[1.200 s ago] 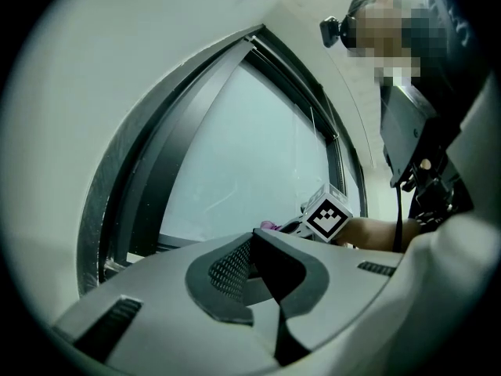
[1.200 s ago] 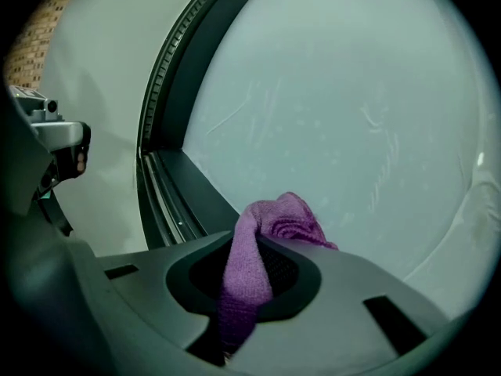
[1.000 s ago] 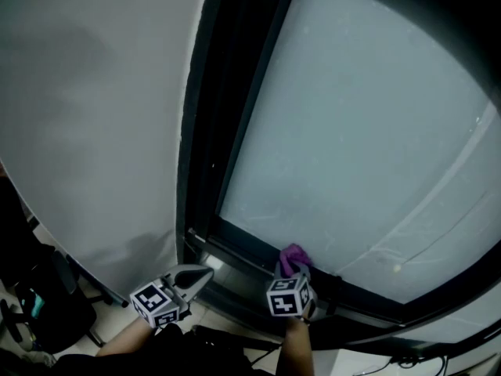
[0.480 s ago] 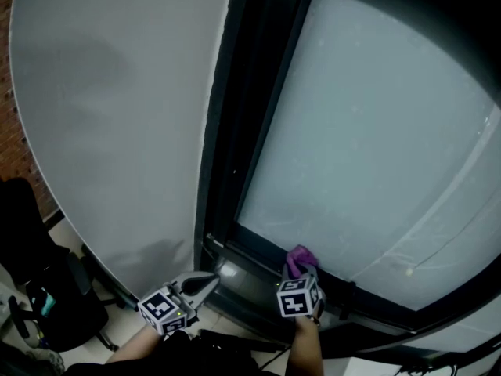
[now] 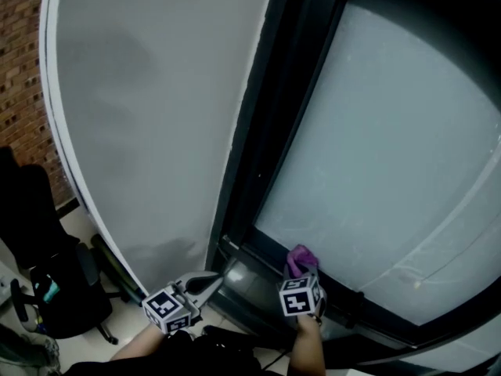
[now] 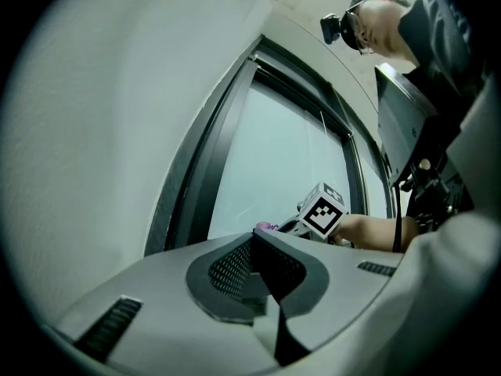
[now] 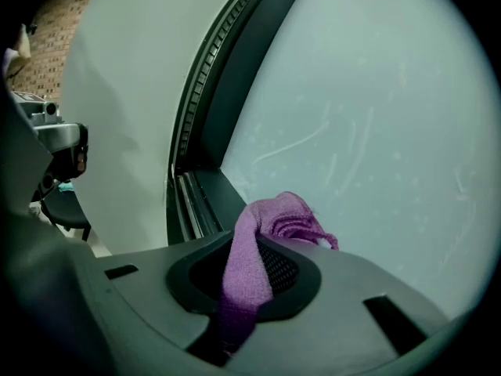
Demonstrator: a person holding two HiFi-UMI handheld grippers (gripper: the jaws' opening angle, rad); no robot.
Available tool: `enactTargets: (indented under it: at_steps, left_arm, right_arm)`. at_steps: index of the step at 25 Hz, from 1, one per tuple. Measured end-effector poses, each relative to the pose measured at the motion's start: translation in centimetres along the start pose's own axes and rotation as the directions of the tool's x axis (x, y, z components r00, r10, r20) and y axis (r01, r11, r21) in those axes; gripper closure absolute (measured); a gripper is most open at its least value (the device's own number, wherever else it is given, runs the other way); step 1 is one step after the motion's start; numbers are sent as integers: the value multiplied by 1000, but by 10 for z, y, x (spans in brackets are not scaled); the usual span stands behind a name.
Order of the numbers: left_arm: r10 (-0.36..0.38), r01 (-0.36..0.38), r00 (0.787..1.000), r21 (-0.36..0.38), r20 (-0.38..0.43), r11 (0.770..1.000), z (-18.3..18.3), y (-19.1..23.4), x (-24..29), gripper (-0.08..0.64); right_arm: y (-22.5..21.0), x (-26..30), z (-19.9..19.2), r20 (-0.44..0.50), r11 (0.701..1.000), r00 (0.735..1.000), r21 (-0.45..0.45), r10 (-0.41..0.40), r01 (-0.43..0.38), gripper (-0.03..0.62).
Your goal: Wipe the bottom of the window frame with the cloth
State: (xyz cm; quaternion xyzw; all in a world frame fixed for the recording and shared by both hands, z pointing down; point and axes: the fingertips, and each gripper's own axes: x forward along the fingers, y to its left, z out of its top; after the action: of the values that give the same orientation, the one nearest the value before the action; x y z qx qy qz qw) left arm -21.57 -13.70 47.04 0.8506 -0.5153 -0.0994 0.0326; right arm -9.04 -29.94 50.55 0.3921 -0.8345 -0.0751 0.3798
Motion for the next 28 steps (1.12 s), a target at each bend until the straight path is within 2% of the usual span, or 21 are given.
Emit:
enactTargets:
  at_steps: [7, 23, 26, 28]
  left_arm:
    - [43, -43, 999, -9, 14, 999, -5, 27, -10, 558]
    - [88, -88, 996, 45, 3, 995, 5, 26, -14, 558]
    - [116, -117, 993, 50, 21, 992, 6, 29, -15, 558]
    - [139, -140, 990, 46, 37, 989, 7, 29, -14, 558]
  right_arm:
    - [27, 23, 23, 14, 996, 998, -59, 61, -60, 526]
    - [57, 27, 66, 63, 975, 985, -166, 161, -149, 526]
    - [59, 34, 69, 51, 965, 982, -203, 181, -167, 526]
    - [61, 39, 75, 32, 948, 980, -258, 199, -184, 526]
